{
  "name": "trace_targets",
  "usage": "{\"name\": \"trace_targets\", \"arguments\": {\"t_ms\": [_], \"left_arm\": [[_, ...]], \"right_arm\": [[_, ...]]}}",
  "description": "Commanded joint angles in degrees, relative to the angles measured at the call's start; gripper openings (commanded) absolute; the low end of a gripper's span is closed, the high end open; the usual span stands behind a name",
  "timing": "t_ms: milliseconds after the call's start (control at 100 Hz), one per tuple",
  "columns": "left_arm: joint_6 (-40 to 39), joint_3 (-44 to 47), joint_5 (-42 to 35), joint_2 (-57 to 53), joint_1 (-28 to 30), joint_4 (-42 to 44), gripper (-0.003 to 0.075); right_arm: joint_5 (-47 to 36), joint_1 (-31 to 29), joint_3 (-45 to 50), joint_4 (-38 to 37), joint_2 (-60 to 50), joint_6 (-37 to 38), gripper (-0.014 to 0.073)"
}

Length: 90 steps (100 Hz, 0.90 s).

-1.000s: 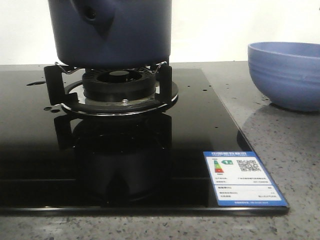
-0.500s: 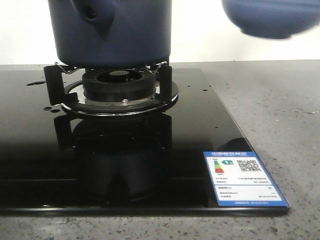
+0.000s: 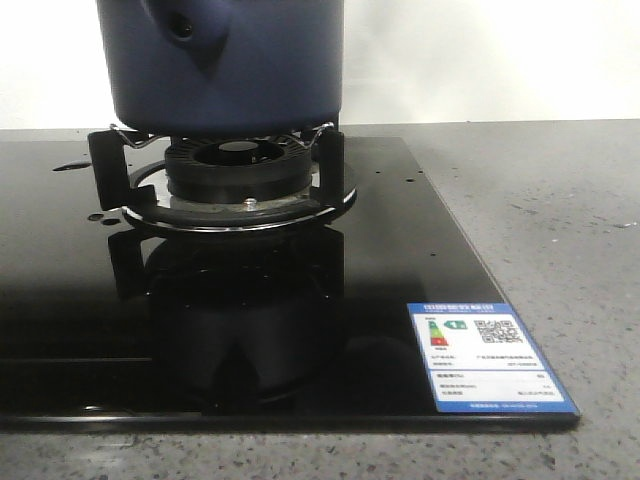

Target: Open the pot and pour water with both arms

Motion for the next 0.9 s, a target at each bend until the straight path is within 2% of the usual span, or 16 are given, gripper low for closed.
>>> {"name": "trace_targets", "arguments": {"t_ms": [0,310,460,890], "left_arm": [[-0.1,-2.0,-5.5,-1.1,0.3,-0.6,0.0336],[-0.2,-2.0,-5.5,-1.1,0.3,-0.8,0.0336],[-0.2,-2.0,-5.5,-1.1,0.3,-0.8,0.0336],[-0.2,-2.0,-5.5,-1.1,0.3,-1.3,0.0336]], "right_arm": [[0.5,2.4,-4.6,3.2,-0.8,0.5,-0.0041],[-10.8,8.9,-5.1,3.3,2.2,-1.5,-0.0041],[-16.2,10.9,-1.1,1.5,1.7,-3.6,-0.0041],[-54.3,14.8,25.1,2.2,-8.3,-11.3,-0.0041]]}}
